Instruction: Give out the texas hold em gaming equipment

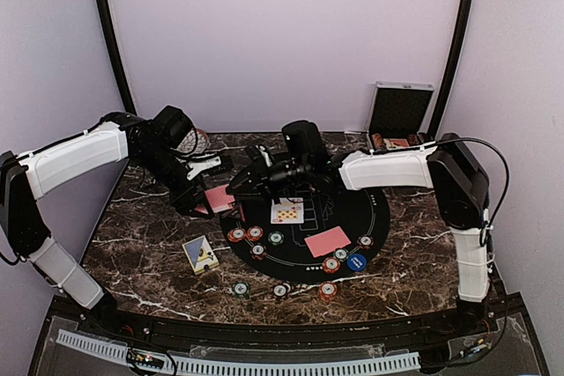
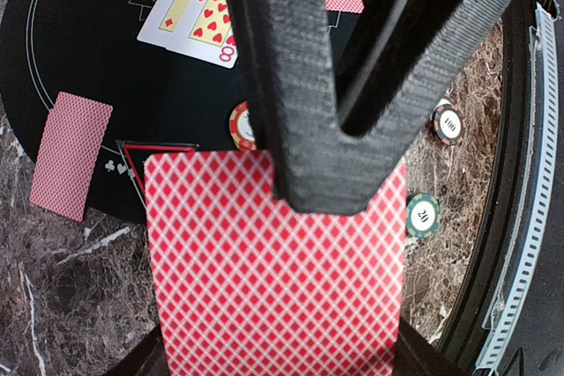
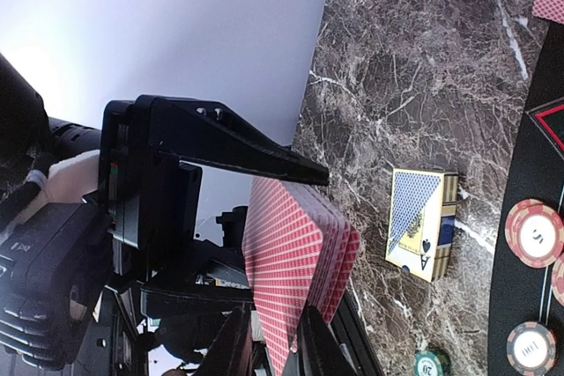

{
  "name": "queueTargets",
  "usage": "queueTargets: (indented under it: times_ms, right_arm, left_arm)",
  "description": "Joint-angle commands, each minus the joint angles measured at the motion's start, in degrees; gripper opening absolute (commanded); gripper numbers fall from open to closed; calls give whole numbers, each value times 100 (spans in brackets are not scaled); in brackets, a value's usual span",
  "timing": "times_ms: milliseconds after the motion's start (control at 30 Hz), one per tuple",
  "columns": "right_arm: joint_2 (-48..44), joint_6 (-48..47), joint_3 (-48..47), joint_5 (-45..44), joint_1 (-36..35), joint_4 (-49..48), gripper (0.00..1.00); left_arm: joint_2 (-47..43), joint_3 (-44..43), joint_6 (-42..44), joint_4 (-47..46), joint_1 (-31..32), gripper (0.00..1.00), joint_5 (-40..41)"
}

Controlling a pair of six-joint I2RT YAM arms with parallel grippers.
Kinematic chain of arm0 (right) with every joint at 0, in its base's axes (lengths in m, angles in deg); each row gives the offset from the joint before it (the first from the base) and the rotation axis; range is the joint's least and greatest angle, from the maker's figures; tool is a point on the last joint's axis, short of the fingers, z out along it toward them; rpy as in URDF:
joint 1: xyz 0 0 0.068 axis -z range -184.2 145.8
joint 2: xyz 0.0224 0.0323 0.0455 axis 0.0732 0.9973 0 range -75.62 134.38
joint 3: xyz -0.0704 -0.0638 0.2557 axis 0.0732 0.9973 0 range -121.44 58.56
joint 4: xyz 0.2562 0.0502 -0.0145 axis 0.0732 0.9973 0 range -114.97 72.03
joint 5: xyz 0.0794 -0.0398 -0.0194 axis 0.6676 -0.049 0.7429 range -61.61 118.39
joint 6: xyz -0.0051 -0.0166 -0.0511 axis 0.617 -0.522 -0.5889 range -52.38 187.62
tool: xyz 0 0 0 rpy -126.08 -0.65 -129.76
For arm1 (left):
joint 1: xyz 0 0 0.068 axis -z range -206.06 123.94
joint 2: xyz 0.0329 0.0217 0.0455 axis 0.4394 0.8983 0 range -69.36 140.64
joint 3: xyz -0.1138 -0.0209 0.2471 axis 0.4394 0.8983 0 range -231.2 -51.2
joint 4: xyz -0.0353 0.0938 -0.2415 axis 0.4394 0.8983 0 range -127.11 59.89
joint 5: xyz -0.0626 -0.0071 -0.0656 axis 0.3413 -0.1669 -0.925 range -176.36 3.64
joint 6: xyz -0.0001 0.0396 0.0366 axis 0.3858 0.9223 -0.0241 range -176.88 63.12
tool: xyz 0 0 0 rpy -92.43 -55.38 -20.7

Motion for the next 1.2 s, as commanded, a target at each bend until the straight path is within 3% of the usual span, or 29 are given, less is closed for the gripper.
queueTargets:
  times_ms: [0,133,433,700,867,1033,1167]
  right_arm:
    - [-13,14,-75,79,-14,-243,11]
    - [-103,12,-5,46,59,-242,0]
    - [-519,-119,213,37,319,-116,0]
    - [-1330,-942,660,-222,860,913,0]
    - [-1826,-1920,711,-866,1178,2301,0]
    - [-1921,-3250,80,-2505,1210,4526,0]
    - [-1969,-3543,-29,-3456,1190,5123,0]
  left_arm:
    - [-195,-103,54,97,-21,0,-88]
    - [-197,-102,54,97,-21,0,-64]
    - [-206,-49,55,82,-21,0,-17]
    - [-258,25,70,62,-21,0,54]
    - [-245,43,77,70,-21,0,76]
    - [-248,4,72,93,-21,0,68]
    - [-253,-26,52,97,-21,0,51]
